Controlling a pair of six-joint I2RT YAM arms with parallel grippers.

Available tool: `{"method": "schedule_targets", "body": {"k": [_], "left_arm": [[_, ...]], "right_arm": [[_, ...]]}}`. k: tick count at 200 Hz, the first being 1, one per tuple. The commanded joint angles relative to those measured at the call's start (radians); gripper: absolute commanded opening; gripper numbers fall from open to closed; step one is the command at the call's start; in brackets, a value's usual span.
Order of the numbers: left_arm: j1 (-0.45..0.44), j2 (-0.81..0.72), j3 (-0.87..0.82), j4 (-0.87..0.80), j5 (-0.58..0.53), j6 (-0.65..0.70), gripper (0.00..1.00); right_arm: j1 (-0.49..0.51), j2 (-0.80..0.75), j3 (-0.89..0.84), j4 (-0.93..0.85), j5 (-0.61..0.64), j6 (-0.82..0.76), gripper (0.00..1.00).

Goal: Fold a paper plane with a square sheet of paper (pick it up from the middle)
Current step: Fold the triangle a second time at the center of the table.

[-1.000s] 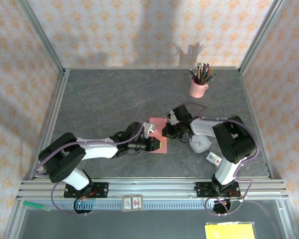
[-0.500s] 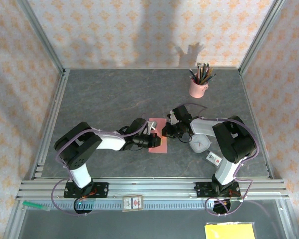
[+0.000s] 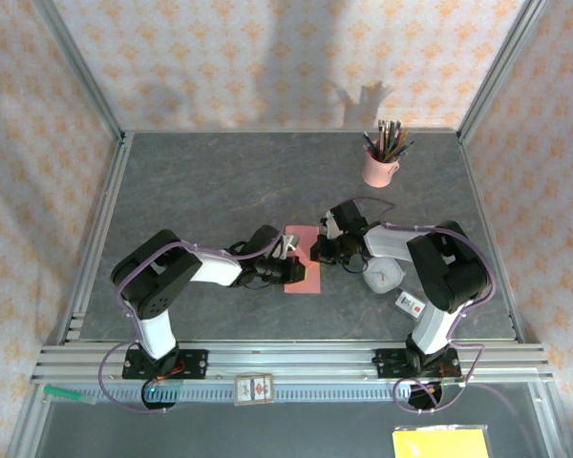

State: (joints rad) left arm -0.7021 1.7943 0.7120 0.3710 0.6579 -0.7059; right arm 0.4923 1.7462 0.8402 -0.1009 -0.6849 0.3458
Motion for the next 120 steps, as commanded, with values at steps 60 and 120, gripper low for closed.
{"method": "schedule_targets", "body": {"k": [60, 120], "left_arm": [[0.004, -0.069, -0.132, -0.049, -0.011, 0.017, 0.0], [0.004, -0.139, -0.23, -0.049, 0.005, -0.01, 0.0]], "right_arm": [[0.0, 0.076, -0.019, -0.093, 0.151, -0.014, 0.02], [0.0, 0.084, -0.02, -0.1, 0.159, -0.019, 0.02]]}}
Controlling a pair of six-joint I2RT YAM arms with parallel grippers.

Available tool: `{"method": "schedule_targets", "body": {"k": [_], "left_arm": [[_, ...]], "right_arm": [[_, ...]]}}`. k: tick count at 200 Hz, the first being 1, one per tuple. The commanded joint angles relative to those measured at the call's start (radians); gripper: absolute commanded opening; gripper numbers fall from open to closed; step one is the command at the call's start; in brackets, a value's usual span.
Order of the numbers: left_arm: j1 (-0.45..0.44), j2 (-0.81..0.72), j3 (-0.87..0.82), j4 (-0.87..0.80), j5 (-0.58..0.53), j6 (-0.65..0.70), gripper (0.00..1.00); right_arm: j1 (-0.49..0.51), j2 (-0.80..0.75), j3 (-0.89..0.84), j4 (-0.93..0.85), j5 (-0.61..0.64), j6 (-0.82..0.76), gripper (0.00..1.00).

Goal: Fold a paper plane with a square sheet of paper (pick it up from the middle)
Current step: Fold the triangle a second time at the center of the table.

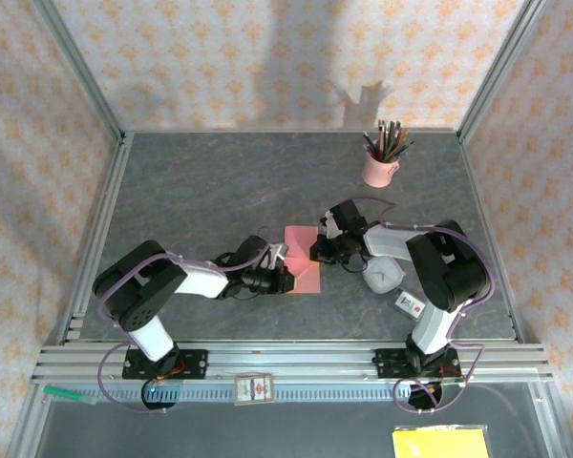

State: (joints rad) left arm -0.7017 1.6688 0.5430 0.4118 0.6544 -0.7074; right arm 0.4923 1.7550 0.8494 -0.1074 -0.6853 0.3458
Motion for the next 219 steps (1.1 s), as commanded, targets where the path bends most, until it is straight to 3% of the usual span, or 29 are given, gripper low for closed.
{"method": "schedule_targets", "body": {"k": [1, 61, 119, 155, 219], "left_arm": [[0.004, -0.015, -0.063, -0.09, 0.008, -0.01, 0.0], [0.004, -0.088, -0.121, -0.131, 0.024, -0.005, 0.0], [0.005, -0.211, -0.015, -0.158, 0.013, -0.009, 0.0], [0.005, -0.123, 0.068, -0.093, 0.001, -0.046, 0.0], [0.007, 0.02, 0.121, -0.153, -0.048, 0.029, 0.0]], "right_arm": [[0.0, 0.076, -0.029, -0.094, 0.158, -0.02, 0.02], [0.0, 0.084, -0.026, -0.093, 0.161, -0.023, 0.02], [0.0, 0.085, -0.024, -0.088, 0.153, -0.027, 0.02], [0.001, 0.082, -0.024, -0.084, 0.15, -0.026, 0.02], [0.0, 0.07, -0.021, -0.087, 0.15, -0.027, 0.02]]}}
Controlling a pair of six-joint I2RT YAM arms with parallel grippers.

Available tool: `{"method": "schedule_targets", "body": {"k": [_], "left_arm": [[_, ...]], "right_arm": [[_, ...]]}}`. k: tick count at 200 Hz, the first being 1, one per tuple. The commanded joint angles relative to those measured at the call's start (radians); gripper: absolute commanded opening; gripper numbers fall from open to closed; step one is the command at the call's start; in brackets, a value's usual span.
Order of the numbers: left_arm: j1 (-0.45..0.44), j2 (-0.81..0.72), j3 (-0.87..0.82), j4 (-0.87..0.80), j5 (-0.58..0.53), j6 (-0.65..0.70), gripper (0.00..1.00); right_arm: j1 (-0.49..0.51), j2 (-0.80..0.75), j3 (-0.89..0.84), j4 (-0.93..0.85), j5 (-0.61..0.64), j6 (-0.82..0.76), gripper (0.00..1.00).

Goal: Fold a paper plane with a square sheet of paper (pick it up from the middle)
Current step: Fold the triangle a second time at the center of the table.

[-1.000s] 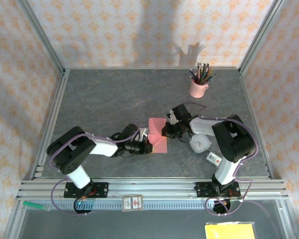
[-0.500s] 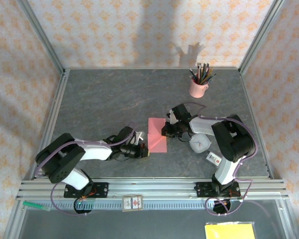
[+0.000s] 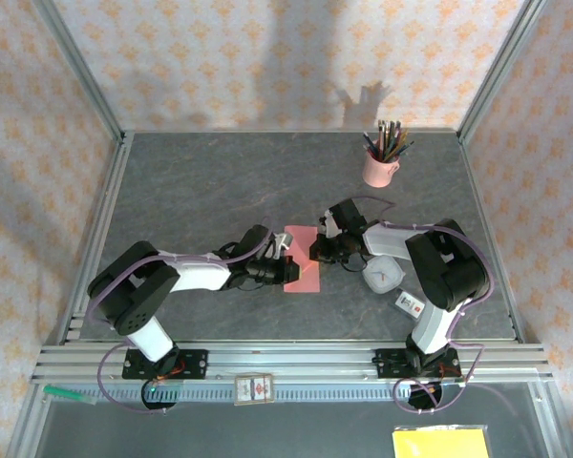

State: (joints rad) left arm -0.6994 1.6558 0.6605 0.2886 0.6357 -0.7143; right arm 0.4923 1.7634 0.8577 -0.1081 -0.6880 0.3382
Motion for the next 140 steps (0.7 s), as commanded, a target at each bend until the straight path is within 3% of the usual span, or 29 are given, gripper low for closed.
{"method": "schedule_targets", "body": {"k": [1, 88, 140], "left_arm": [[0.005, 0.035, 0.003, -0.03, -0.029, 0.036, 0.0], [0.008, 0.041, -0.114, -0.002, -0.055, 0.039, 0.0], [0.007, 0.053, -0.142, 0.002, -0.064, 0.044, 0.0]], "right_arm": [[0.0, 0.061, -0.029, -0.086, 0.153, -0.019, 0.02], [0.002, 0.057, 0.019, -0.098, 0.128, -0.026, 0.04], [0.009, -0.002, 0.091, -0.106, 0.049, -0.01, 0.15]]}}
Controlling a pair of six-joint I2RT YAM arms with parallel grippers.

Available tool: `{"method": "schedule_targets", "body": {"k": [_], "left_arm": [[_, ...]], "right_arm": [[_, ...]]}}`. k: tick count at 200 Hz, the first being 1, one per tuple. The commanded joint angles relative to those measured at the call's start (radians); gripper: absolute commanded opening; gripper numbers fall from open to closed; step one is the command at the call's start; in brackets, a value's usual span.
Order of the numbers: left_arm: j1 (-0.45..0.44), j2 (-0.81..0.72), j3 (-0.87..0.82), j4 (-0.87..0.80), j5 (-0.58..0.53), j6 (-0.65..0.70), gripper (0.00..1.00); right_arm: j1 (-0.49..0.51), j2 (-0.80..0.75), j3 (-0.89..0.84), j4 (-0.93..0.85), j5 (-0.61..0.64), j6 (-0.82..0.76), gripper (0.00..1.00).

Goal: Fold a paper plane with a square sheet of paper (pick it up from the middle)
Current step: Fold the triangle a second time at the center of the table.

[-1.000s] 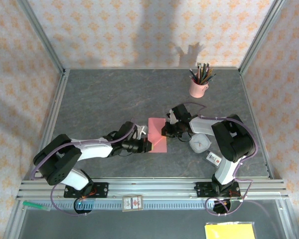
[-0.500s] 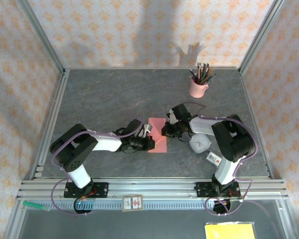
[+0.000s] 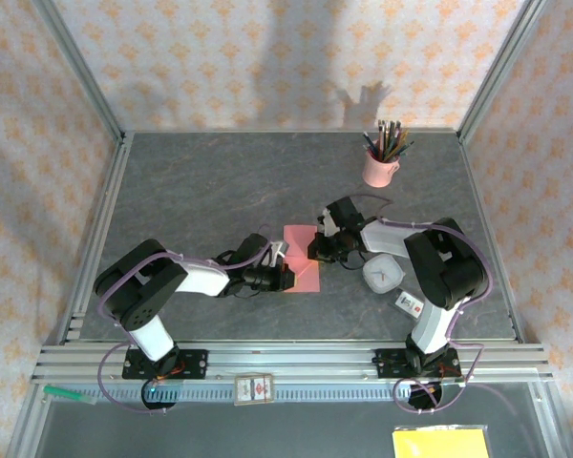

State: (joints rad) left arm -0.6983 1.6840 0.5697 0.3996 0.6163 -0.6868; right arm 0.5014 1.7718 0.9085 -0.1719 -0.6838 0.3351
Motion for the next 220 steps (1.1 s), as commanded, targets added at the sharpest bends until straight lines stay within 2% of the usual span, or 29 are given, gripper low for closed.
{"method": "schedule_targets", "body": {"k": [1, 58, 87, 135, 220], "left_arm": [[0.006, 0.026, -0.051, -0.109, -0.044, 0.016, 0.0], [0.006, 0.025, -0.067, -0.098, -0.047, 0.006, 0.0], [0.006, 0.028, -0.065, -0.097, -0.047, 0.005, 0.0], [0.006, 0.025, -0.064, -0.105, -0.05, 0.007, 0.0], [0.007, 0.02, -0.065, -0.113, -0.053, 0.013, 0.0]], "right_arm": [[0.001, -0.012, 0.041, -0.042, 0.044, -0.007, 0.15], [0.018, -0.129, 0.011, -0.032, -0.003, 0.03, 0.18], [0.05, -0.17, -0.074, 0.058, -0.033, 0.109, 0.15], [0.095, -0.146, -0.13, 0.143, -0.047, 0.174, 0.09], [0.138, -0.103, -0.166, 0.203, -0.059, 0.223, 0.08]]}}
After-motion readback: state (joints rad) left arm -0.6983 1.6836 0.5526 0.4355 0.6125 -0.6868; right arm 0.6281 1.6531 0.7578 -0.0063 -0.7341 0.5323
